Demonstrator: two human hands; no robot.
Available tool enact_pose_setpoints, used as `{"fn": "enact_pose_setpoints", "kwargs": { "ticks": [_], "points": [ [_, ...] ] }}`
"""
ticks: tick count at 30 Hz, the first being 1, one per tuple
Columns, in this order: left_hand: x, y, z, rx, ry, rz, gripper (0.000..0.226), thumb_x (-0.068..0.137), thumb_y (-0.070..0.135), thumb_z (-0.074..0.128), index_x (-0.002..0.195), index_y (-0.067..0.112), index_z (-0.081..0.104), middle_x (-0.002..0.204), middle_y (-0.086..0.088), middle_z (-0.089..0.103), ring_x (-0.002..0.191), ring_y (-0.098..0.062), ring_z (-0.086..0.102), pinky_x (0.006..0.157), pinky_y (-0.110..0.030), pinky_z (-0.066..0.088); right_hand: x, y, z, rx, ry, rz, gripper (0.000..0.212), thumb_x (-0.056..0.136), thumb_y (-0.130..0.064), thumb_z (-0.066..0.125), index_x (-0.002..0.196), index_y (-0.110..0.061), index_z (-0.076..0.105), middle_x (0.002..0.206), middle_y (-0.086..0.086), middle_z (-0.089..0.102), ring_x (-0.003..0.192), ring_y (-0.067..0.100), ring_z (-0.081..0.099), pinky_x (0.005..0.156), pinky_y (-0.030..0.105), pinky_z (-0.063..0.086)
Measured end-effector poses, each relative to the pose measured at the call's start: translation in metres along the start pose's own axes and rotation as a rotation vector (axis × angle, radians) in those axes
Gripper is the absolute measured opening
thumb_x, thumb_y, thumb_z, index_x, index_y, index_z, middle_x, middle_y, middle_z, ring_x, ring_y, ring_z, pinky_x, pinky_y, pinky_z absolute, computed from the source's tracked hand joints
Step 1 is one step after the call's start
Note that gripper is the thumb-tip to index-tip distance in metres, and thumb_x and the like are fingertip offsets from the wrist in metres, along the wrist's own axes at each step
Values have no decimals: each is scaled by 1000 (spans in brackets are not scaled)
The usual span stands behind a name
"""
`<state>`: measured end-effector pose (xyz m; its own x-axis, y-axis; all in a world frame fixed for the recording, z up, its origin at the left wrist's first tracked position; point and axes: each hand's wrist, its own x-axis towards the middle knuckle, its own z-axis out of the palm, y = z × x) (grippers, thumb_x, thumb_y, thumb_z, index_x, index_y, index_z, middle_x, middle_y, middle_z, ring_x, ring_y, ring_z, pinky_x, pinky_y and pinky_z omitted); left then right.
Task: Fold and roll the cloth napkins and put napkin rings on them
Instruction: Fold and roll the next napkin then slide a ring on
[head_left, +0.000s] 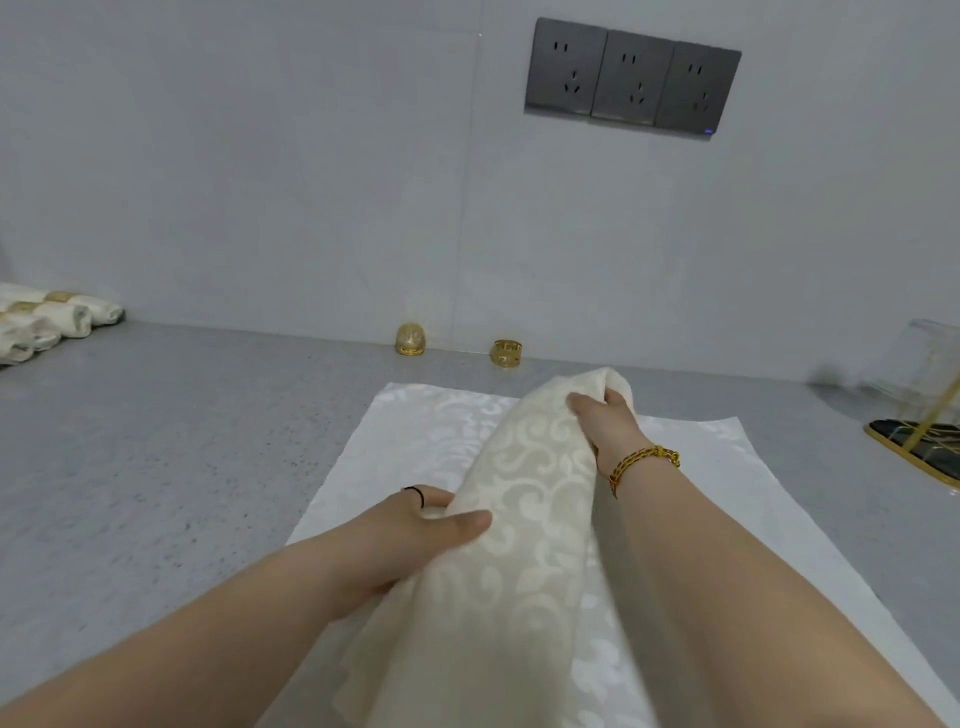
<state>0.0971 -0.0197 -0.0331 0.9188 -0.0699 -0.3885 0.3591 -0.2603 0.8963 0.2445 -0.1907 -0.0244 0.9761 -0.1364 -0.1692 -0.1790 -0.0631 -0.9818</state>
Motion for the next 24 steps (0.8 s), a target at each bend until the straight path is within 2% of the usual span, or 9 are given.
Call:
{"fn": "enact_pose_setpoints", "kwargs": {
  "ticks": [2, 4, 7, 10, 13, 15, 17, 21, 24],
  "points": [
    [-1, -1, 5, 70, 72, 46, 51, 81, 30, 67, 123, 29, 38, 84, 12, 56, 66, 0, 59, 50, -10, 46, 1, 10, 0, -75, 0, 46, 43, 90, 0, 43, 132, 0, 36, 115, 20, 54, 96, 32, 55, 82, 40, 48],
    [-4, -2, 13, 91, 90, 113, 62, 82, 15, 66, 134, 28, 33, 86, 13, 51, 73, -2, 59, 52, -9, 47, 2, 13, 0, -193, 32, 33, 44, 90, 7, 35, 134, 3, 34, 117, 22, 52, 103, 35, 53, 88, 40, 45],
    [-16, -2, 22, -18, 77, 209, 55, 83, 3, 60, 125, 36, 44, 90, 10, 59, 81, -8, 64, 55, -10, 49, -8, -9, -1, -8, -16, -156, 50, 87, 11, 33, 134, -6, 40, 99, 10, 59, 81, 24, 56, 74, 34, 50],
    [-32, -6, 28, -52, 76, 297, 46, 85, 3, 59, 106, 44, 52, 67, 8, 62, 53, -7, 57, 49, -13, 44, -30, -42, -6, 146, -154, -324, 45, 86, 12, 35, 118, -17, 49, 84, -1, 60, 72, 15, 58, 59, 23, 52],
    [-47, -15, 33, -60, 76, 276, 39, 86, 5, 57, 101, 40, 58, 50, 14, 44, 38, -4, 40, 43, -10, 34, -42, -40, -11, 38, -171, -285, 41, 87, 13, 36, 116, -12, 48, 87, 2, 59, 74, 18, 59, 57, 23, 52],
    [-52, -22, 34, -120, 37, 185, 32, 87, 4, 57, 98, 33, 63, 78, 7, 58, 46, -2, 54, 48, -10, 41, -40, -19, -14, -61, -143, -167, 43, 86, 13, 38, 125, -4, 44, 104, 12, 59, 90, 29, 60, 68, 31, 53],
    [-56, -27, 38, -94, 3, 108, 28, 86, 5, 58, 94, 31, 65, 99, -6, 58, 63, -10, 61, 57, -16, 47, -40, 2, -20, -208, -84, -18, 41, 85, 11, 41, 124, -3, 42, 121, 22, 52, 101, 36, 55, 77, 39, 48],
    [-67, -36, 45, -55, -71, 57, 26, 85, 1, 58, 88, 26, 66, 110, -12, 62, 70, -15, 63, 61, -21, 52, -49, 20, -40, -290, -2, 93, 12, 87, 8, 37, 89, -2, 45, 78, 14, 47, 63, 24, 44, 57, 28, 36],
    [-74, -36, 50, 12, -141, 86, 21, 77, 5, 64, 83, 24, 69, 110, -15, 65, 83, -27, 66, 78, -34, 55, -56, 21, -56, -325, 31, 118, 14, 89, 0, 41, 77, -3, 46, 68, 7, 39, 59, 20, 38, 54, 26, 31]
  ]
}}
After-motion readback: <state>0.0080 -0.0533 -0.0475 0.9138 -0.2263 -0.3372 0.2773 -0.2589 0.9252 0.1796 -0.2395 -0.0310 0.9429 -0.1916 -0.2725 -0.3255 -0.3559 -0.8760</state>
